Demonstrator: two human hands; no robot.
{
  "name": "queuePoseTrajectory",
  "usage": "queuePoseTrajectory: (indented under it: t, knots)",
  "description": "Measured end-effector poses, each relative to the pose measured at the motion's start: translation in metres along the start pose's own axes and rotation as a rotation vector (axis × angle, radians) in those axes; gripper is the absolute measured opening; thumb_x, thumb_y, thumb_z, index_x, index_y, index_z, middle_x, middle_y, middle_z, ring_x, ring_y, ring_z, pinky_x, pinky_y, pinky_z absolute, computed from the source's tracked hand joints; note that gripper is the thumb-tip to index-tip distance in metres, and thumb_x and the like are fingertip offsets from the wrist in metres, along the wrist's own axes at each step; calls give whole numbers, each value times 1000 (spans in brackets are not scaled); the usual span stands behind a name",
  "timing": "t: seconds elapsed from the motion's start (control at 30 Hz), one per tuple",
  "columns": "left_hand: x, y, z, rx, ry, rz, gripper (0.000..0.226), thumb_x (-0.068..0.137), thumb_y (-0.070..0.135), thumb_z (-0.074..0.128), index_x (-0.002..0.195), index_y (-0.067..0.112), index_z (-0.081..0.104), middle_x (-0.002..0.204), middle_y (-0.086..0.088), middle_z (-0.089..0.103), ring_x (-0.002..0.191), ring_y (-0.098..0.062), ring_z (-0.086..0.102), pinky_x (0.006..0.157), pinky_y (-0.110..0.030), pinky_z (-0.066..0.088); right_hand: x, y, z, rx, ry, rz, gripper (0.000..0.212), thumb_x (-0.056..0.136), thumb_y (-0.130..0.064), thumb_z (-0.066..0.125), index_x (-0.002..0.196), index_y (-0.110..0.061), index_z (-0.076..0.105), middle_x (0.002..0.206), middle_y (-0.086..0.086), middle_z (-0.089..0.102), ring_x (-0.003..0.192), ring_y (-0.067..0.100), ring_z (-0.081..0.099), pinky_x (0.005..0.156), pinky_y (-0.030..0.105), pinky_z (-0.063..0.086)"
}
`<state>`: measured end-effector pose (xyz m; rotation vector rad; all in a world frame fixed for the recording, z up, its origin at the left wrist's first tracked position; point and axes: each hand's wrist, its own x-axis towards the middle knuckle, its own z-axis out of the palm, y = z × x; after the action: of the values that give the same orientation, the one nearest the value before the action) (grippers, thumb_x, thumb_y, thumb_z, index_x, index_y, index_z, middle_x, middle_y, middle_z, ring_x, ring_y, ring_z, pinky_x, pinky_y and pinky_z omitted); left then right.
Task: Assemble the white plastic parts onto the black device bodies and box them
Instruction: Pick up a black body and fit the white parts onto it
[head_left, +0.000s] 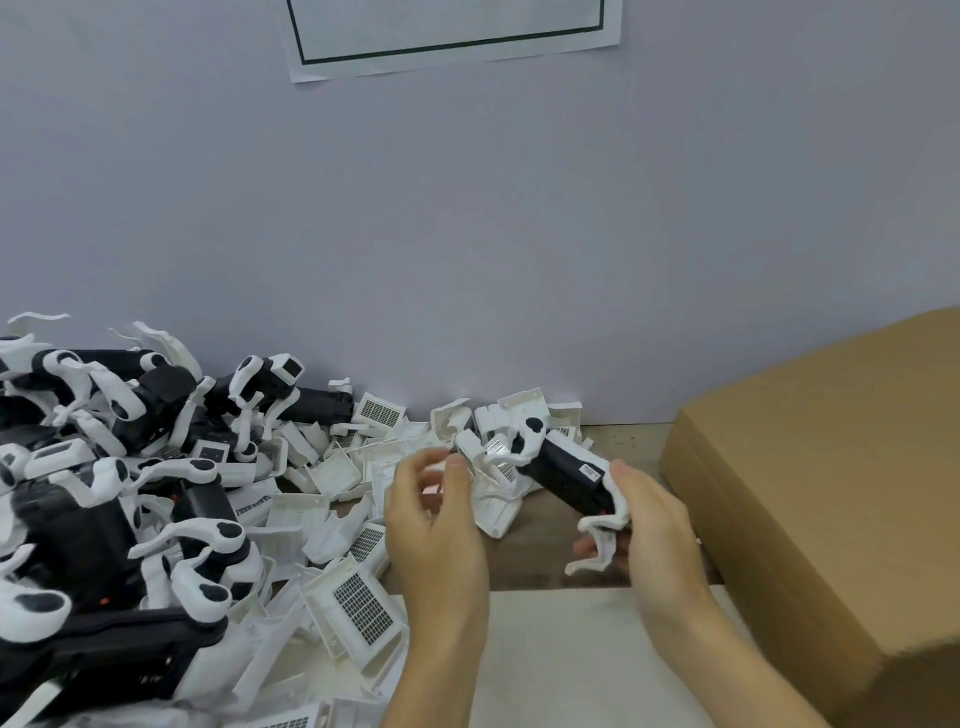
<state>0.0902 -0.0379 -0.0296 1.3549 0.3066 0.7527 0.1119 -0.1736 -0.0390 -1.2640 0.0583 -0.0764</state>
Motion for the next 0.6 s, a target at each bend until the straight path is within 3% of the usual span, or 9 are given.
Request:
queuePoseTrajectory:
  t: [0.1,0.13,0.2,0.27,0.33,0.43,0.53,0.6]
  knots:
    - [-1,0,2,-184,-125,-152,20,101,36,54,110,41,71,117,17,67,115,-9,61,96,-35,51,-4,-8,2,170,-119,237,45,100,-35,41,78,-6,67,72,22,48,44,24,36,42,28,46]
    - [-2,1,3,-214,-166,-199,22,102,37,53,110,40,73,116,16,70,117,-15,62,95,-37,54,-6,-8,4,187,-190,283,52,100,-38,38,67,-10,67,68,20,49,40,22,35,43,27,42]
    - [-3,2,6,-213,-195,-218,23,102,37,52,108,38,75,105,20,72,110,-22,66,76,-30,59,-9,-9,5,187,-292,311,68,101,-38,31,43,-21,61,62,14,52,37,21,38,46,27,36]
    - [-2,1,5,-199,-174,-210,23,101,37,53,105,38,76,98,23,72,104,-25,68,69,-26,58,-8,-8,3,192,-333,303,72,101,-38,29,38,-22,60,65,12,52,38,20,37,48,28,33]
    - [0,0,4,-205,-161,-203,24,100,40,53,101,39,77,98,21,73,103,-24,68,75,-32,58,-7,-7,1,183,-331,303,63,100,-38,32,52,-18,68,69,15,47,39,21,36,48,29,33]
    - [0,3,1,-231,-160,-199,27,91,52,60,97,32,77,106,7,75,111,-24,66,93,-43,52,-4,-7,-2,181,-318,310,41,95,-33,42,98,0,67,66,15,50,48,24,42,47,30,37]
    - [3,2,-2,-232,-123,-237,25,93,44,60,92,22,72,95,2,77,94,-16,71,77,-32,50,-2,-17,-11,171,-374,269,43,77,-23,55,115,-7,67,88,12,66,65,24,54,56,34,47]
    - [5,0,-3,-206,-109,-256,15,93,36,64,91,22,70,83,5,75,79,-10,71,64,-26,50,0,-22,-18,122,-422,212,50,67,-18,64,117,-12,68,101,10,69,73,25,58,65,36,45]
